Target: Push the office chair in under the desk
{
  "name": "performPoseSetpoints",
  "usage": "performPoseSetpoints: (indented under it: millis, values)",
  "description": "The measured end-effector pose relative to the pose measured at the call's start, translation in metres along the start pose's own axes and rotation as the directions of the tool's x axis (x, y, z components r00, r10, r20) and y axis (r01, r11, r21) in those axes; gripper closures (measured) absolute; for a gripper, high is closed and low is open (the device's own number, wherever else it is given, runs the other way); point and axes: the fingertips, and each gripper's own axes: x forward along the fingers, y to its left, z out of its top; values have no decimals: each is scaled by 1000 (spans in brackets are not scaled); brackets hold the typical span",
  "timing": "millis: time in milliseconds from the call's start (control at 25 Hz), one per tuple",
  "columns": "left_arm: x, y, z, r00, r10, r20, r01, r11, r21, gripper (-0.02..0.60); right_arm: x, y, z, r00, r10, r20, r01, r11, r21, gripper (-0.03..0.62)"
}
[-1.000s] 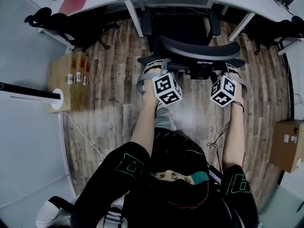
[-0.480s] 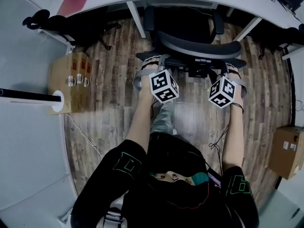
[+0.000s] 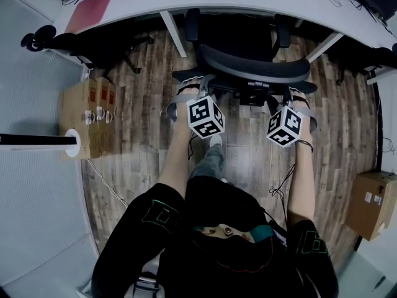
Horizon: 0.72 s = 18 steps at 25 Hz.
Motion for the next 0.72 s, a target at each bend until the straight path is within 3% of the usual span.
performPoseSetpoints:
  millis: [720]
  values:
    - [90, 106, 2, 1000, -3, 1, 3, 1000, 19, 378, 94, -102, 6, 999, -34, -15, 35, 998, 53, 422]
